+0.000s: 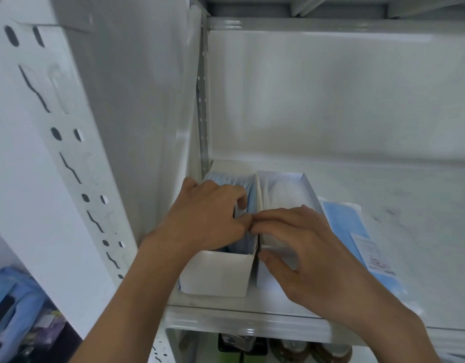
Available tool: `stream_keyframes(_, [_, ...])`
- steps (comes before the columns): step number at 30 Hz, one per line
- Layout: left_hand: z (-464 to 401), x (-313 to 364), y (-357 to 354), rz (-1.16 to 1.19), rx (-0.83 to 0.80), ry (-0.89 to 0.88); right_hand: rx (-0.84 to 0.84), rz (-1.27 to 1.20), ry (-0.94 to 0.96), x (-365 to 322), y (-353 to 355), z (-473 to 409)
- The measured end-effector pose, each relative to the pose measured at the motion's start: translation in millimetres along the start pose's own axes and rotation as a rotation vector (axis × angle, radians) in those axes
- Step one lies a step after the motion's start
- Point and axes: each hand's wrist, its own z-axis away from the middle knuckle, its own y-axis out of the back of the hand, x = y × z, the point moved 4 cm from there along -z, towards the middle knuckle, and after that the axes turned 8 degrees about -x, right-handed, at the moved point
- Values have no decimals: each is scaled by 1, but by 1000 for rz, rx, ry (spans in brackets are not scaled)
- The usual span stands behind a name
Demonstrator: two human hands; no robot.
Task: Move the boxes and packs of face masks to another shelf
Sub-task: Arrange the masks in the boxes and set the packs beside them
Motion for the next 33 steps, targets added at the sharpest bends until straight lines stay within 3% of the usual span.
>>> stream_keyframes(8, [-13, 3, -10, 33, -107, 45, 35, -17, -16, -1, -2, 0])
stream_keyframes(16, [-2, -9, 3, 517, 205, 179, 12, -27, -42, 1, -3, 2])
stream_keyframes(22, [14, 3, -1, 41, 17, 33, -5, 9, -25, -5, -2, 0])
stream_keyframes(26, [30, 6, 11, 113, 211, -83, -59, 71, -33, -7, -2, 2])
stream_keyframes(30, [41, 1, -4, 125, 143, -100, -159, 211, -57, -13, -5, 0])
stream_keyframes(33, [45, -1, 0, 214, 298, -127, -169, 222, -27, -21, -6, -4])
